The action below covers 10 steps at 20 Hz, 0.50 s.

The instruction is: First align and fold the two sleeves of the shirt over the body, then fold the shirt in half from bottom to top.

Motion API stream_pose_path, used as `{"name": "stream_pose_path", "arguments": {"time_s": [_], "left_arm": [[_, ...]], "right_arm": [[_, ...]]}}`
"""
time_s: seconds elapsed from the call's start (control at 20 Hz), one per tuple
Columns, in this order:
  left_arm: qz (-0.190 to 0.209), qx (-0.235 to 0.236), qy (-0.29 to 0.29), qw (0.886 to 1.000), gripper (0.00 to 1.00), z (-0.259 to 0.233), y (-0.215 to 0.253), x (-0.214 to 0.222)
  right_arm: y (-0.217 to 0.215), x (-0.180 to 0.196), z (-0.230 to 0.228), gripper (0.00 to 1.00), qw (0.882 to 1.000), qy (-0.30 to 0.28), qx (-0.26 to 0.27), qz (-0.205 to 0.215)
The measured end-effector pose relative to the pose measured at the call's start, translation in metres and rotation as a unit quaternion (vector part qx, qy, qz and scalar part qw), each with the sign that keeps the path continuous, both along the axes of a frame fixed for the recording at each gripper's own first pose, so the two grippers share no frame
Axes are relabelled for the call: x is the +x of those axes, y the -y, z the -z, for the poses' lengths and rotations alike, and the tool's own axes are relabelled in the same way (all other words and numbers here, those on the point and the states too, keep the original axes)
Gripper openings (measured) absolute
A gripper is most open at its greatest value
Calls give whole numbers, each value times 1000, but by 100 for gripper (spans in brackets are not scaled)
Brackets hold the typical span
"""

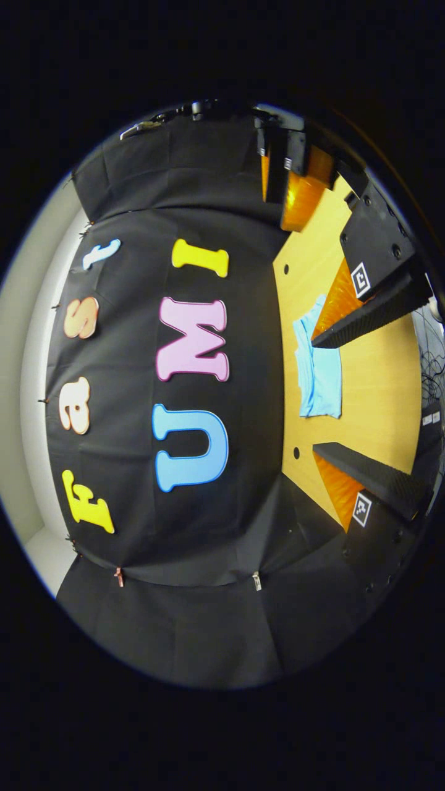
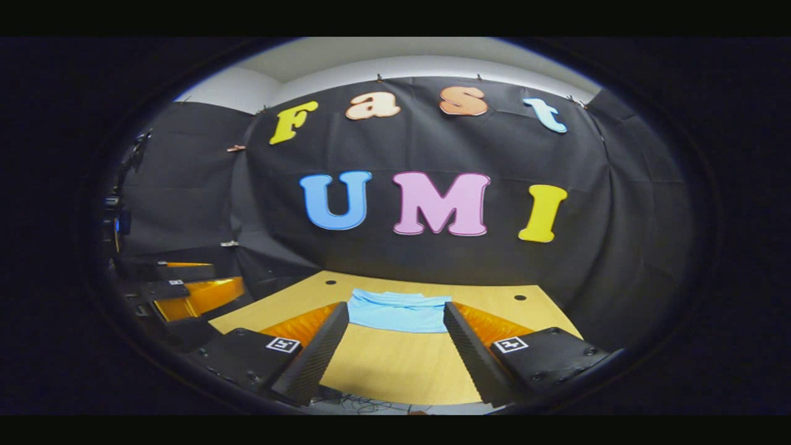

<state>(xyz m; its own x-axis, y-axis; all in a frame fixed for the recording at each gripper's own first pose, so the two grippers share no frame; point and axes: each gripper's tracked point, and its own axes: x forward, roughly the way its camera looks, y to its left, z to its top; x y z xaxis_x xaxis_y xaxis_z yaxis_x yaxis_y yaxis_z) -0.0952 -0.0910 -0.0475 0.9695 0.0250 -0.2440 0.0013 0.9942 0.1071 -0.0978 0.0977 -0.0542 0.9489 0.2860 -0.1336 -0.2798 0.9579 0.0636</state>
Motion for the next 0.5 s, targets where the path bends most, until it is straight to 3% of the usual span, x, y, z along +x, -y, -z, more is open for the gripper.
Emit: {"name": "stream_pose_path", "arguments": {"time_s": [0.2, 0.4, 0.5], "left_arm": [[-23, 7, 23, 999, 98, -32, 18, -7], [-14, 18, 44, 999, 98, -43, 53, -3], [-21, 21, 48, 998, 98, -45, 61, -4]], "right_arm": [[25, -10, -25, 97, 999, 46, -13, -14], [62, -17, -45, 97, 996, 84, -25, -3], [63, -26, -54, 97, 996, 87, -13, -20]]}}
